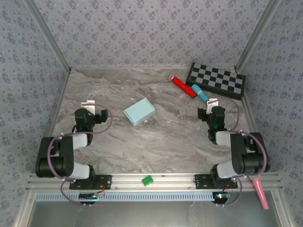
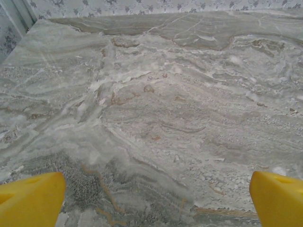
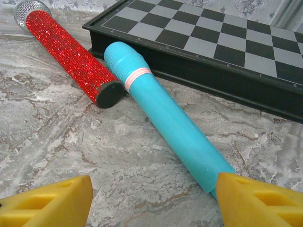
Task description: Fold the paper box
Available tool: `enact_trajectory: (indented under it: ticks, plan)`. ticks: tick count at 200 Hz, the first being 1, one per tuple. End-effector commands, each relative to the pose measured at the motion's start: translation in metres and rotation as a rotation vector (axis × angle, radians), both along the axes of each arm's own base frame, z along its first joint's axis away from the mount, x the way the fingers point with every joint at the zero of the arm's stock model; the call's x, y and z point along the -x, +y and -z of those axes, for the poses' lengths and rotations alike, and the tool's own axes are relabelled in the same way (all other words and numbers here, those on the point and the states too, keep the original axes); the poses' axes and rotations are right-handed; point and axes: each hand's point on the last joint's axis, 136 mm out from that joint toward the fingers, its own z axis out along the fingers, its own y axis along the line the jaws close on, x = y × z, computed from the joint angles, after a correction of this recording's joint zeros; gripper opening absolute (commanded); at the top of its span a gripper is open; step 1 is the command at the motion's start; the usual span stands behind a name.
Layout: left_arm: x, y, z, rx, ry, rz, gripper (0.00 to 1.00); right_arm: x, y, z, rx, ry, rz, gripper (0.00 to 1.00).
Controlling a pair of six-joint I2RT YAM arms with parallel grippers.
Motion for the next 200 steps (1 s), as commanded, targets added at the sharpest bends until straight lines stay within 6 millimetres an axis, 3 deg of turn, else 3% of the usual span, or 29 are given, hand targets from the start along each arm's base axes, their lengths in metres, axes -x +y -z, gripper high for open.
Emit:
enact_trajectory:
  ticks: [1, 43, 64, 200]
  plan:
    - [-0.009, -0.001, -0.01, 0.031, -0.065, 0.004, 0.99, -0.004, -0.005, -0.006, -0.003, -0.049, 0.014, 0.72]
    - [-0.021, 0.013, 0.007, 0.033, 0.0, -0.083, 0.99, -0.006, -0.014, 0.005, -0.02, -0.061, 0.055, 0.77]
    - [-0.021, 0.012, 0.007, 0.032, 0.002, -0.083, 0.99, -0.008, -0.017, 0.007, -0.032, -0.042, 0.072, 1.0]
    - [-0.021, 0.012, 0.007, 0.033, 0.001, -0.08, 0.99, -0.009, -0.022, 0.009, -0.066, -0.022, 0.076, 1.0]
